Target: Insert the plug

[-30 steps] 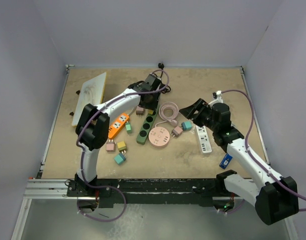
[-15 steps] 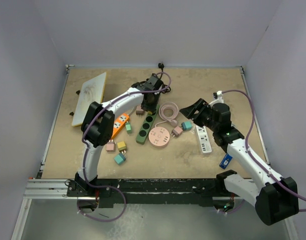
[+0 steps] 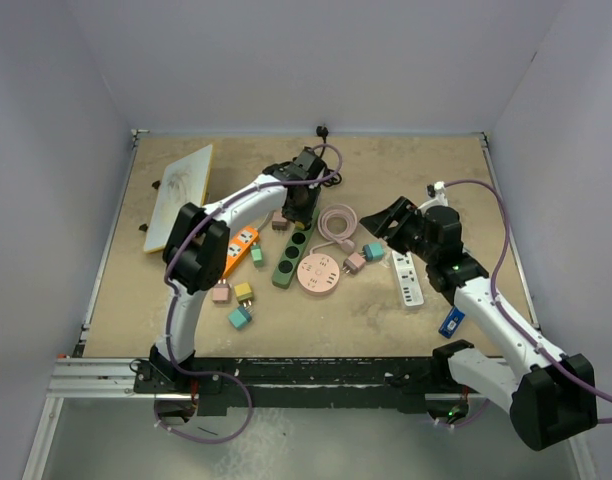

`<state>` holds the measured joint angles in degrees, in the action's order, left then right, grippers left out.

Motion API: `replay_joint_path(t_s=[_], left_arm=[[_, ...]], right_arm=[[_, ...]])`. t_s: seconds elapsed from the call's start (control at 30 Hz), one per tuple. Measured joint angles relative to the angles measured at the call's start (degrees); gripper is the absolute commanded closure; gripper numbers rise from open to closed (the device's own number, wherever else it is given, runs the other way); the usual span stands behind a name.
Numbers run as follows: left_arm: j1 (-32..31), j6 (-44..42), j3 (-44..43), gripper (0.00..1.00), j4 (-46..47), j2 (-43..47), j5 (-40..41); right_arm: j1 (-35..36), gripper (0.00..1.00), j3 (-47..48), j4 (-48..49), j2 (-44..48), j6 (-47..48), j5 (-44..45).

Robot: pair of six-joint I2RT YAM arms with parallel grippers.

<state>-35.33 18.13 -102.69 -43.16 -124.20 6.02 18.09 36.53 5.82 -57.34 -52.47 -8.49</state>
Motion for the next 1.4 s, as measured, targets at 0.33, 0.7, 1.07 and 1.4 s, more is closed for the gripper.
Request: replay_joint_path(t_s=[0.33,0.7,1.07,1.4], left_arm=[[0.0,-0.4,3.5,1.00,3.2,0.3,-0.2],[0.2,-1.1,1.7,0.92,1.5,-0.6,-1.0],[1.3,-2.1,-5.8,0.48,-5.0,-1.5,-2.8],[2.1,-1.7,1.6,0.42,0.3,14.6,-3.1]], right_arm=[[-0.2,0.30,-0.1,0.6,-1.3,0.0,0.0],[-0.2,0.30,-0.2,0.3,-2.0,0.0,0.0],[-0.2,0.31,-0.2,-1.7,-1.5,0.0,0.1],[-0.2,0.30,0.2,-4.3,-0.7,1.1,1.8]])
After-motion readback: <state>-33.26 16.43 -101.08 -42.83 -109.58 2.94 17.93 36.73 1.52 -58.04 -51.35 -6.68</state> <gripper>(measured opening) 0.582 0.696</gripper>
